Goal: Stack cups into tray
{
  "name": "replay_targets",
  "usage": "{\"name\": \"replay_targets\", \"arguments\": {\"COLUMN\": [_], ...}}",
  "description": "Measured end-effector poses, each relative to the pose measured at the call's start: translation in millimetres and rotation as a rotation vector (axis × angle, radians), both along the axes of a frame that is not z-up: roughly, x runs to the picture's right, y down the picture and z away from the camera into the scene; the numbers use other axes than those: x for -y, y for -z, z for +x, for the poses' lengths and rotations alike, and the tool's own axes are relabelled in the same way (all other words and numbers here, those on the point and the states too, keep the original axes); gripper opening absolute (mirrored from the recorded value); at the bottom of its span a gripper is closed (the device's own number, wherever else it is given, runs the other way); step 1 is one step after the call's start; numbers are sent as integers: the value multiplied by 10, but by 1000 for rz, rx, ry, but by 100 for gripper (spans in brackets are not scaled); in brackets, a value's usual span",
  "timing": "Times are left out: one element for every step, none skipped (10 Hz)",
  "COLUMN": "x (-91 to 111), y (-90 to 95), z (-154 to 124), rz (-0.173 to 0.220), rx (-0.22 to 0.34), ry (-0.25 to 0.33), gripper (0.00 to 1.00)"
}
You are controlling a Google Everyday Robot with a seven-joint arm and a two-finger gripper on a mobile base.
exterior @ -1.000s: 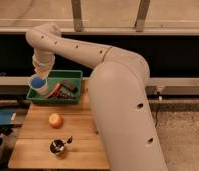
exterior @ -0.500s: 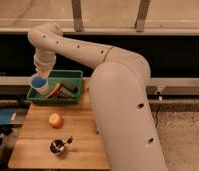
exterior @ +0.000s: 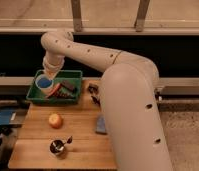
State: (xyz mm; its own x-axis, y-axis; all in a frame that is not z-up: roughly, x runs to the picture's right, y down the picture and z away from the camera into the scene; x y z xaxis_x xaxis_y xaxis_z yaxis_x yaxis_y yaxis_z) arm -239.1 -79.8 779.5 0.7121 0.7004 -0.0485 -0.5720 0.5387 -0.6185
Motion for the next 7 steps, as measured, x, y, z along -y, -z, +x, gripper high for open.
{"name": "replay_targets", "arguments": {"x": [78, 138, 163, 188, 199, 207, 215], "y": [-119, -152, -172, -172, -191, -199, -203], "z": [-5, -35, -65, -104, -112, -123, -128], "rz": [4, 10, 14, 20, 24, 28, 32], "rx": [7, 12, 15, 22, 24, 27, 28], "ry": [-12, -20, -22, -25, -25, -24, -22], "gripper": [2, 2, 2, 2, 2, 2, 2]}}
